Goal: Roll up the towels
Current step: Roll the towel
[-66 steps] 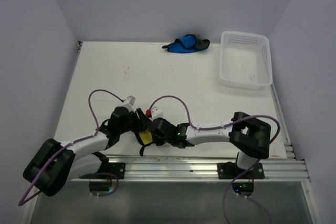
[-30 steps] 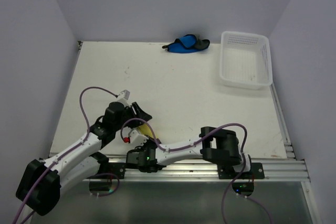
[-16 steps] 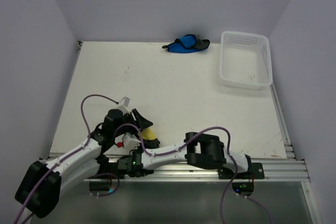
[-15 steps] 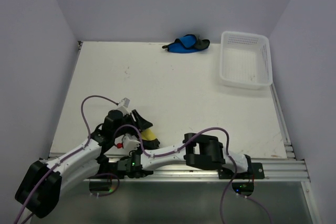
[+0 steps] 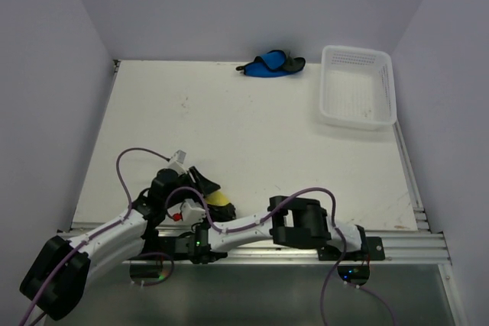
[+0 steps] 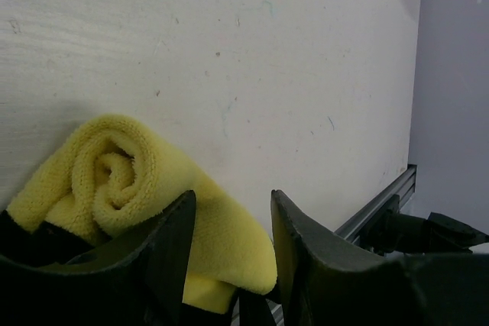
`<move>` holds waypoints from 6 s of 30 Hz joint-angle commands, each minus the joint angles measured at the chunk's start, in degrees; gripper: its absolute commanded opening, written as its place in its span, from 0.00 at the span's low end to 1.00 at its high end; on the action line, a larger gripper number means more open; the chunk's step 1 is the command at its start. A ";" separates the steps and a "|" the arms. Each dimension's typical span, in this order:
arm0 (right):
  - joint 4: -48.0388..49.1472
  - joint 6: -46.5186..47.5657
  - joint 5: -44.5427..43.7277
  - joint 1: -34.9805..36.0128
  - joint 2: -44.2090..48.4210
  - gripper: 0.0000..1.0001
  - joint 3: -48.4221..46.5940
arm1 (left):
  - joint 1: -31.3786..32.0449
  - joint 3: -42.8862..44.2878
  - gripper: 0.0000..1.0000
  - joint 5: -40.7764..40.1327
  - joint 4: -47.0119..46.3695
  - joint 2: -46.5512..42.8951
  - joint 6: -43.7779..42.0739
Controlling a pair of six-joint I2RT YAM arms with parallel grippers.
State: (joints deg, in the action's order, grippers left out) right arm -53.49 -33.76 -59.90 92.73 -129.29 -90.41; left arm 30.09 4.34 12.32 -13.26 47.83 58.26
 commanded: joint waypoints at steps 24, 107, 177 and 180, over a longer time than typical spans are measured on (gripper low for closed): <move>41.17 -8.34 42.53 -16.33 46.23 0.61 38.89 | 0.32 -8.47 0.47 -5.72 0.16 -0.11 0.54; 34.44 4.05 23.71 -11.17 26.21 0.07 26.79 | 0.32 1.28 0.48 -8.01 8.15 -3.18 -1.31; 20.25 -2.53 1.78 -2.82 18.78 0.56 17.34 | 0.50 -2.05 0.49 -4.23 -1.33 6.22 0.01; 22.89 -3.42 4.34 -2.82 22.92 0.58 21.39 | 0.50 -2.05 0.49 -4.23 -1.25 6.13 0.01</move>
State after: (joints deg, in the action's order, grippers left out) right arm -35.14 -34.11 -58.72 89.95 -113.51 -73.23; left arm 30.41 4.73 10.26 -18.59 53.49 58.54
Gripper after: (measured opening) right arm 0.574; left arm 0.489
